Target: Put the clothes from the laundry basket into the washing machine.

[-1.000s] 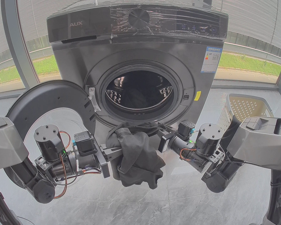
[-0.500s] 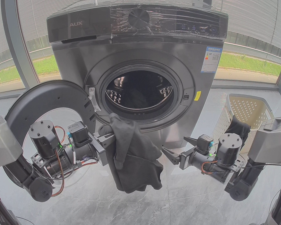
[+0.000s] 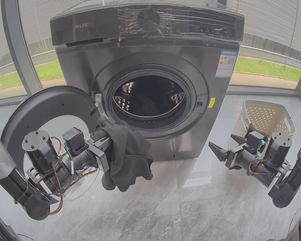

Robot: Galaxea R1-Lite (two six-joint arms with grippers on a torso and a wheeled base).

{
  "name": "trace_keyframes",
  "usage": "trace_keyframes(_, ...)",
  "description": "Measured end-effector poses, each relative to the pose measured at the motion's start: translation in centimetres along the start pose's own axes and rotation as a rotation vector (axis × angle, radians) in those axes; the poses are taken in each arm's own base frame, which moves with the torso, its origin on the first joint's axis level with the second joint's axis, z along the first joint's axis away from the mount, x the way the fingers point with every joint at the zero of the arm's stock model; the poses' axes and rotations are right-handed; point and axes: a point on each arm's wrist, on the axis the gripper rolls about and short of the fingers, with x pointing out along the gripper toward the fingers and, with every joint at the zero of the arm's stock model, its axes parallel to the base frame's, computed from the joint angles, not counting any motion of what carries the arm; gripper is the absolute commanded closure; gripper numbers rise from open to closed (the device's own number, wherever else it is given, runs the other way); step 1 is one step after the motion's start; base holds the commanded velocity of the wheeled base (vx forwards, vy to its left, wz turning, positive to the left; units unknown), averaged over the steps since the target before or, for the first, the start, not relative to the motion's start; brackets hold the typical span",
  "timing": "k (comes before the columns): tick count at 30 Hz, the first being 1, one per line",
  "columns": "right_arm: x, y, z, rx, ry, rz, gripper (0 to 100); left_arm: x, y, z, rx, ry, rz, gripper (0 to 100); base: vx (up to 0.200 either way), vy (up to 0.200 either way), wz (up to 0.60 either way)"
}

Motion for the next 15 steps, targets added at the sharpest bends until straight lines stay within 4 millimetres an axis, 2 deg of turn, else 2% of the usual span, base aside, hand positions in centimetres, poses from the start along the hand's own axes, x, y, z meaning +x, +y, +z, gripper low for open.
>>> trace_keyframes(13,-0.8,-0.6,0.9,0.002,-0.030,-0.021,0,-1.1,-0.1,-0.6,-0.005,0.041,0.013,100,0.000,0.000,0.00)
trace_keyframes(15,-0.8,-0.5,0.9,0.002,-0.030,-0.021,0,-1.1,-0.1,-0.7,-0.006,0.042,0.011,100,0.200,0.000,0.00)
